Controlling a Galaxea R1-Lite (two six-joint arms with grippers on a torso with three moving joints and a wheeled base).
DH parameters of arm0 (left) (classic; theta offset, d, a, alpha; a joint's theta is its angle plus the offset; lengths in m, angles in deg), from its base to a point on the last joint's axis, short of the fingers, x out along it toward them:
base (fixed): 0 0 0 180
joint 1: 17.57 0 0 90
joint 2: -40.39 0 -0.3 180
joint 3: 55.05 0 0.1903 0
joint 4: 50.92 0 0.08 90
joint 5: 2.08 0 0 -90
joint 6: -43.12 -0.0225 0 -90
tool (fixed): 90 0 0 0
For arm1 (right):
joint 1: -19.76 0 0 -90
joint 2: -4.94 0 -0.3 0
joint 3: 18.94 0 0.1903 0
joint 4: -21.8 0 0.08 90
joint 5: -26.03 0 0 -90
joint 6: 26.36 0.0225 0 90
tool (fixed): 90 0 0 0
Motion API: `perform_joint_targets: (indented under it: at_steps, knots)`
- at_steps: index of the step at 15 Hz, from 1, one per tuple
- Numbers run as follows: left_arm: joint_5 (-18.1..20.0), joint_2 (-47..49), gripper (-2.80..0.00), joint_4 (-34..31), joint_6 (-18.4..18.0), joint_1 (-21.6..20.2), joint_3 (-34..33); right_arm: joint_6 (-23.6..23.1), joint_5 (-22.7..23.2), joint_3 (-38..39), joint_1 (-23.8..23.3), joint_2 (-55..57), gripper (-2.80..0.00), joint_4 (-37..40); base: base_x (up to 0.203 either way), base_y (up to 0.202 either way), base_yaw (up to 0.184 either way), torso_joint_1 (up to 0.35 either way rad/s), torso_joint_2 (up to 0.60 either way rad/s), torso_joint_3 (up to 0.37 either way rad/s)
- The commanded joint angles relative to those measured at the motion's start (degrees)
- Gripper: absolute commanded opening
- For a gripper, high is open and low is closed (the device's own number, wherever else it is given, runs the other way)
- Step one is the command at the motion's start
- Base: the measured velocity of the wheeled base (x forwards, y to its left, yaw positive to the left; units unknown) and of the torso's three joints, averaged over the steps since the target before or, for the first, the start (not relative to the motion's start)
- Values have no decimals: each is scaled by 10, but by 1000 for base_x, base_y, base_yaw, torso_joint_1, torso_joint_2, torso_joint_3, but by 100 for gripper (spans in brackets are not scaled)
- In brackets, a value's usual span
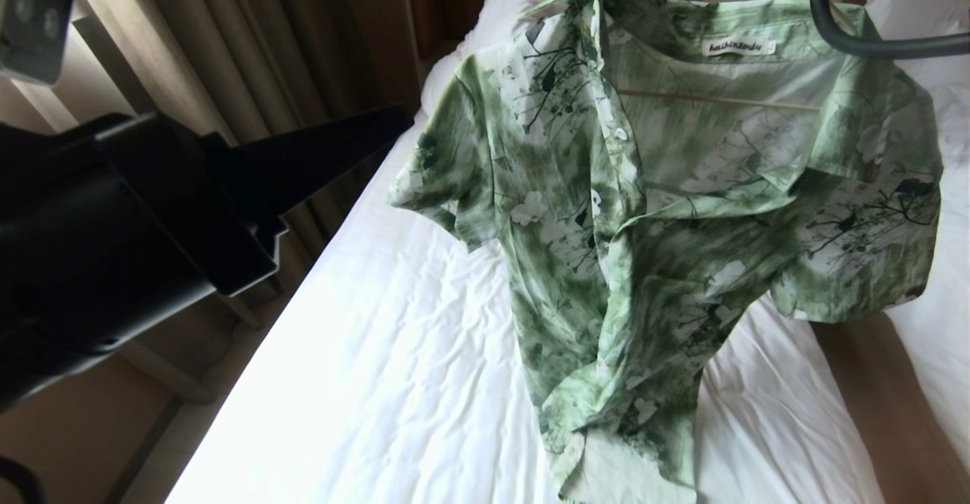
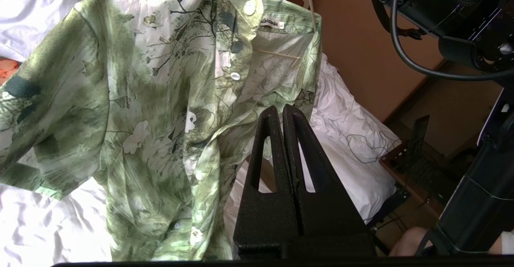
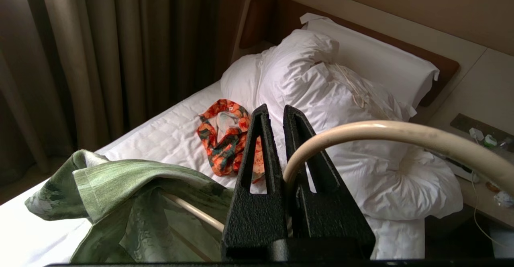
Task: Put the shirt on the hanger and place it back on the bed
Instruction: Take the clothes hanger out of the clothes
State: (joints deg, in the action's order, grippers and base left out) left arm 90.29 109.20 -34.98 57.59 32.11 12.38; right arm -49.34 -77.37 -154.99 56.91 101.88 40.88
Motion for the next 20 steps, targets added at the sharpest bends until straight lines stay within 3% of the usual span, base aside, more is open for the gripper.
perform_joint_targets:
  at_steps: [1, 17, 20]
  knots:
    - [0, 7, -280, 2, 1, -2, 1, -3, 0, 0, 0, 3, -280, 0, 0, 0, 0, 193, -459, -277]
    - [1, 17, -280, 2, 1, -10, -1, -9, 14, -1, -4, -9, -280, -15, 0, 0, 0, 151, -349, -201]
    - [-1, 17, -280, 1, 1, -10, 3, -17, 25, 1, 0, -6, -280, -48, 0, 0, 0, 56, -134, -68]
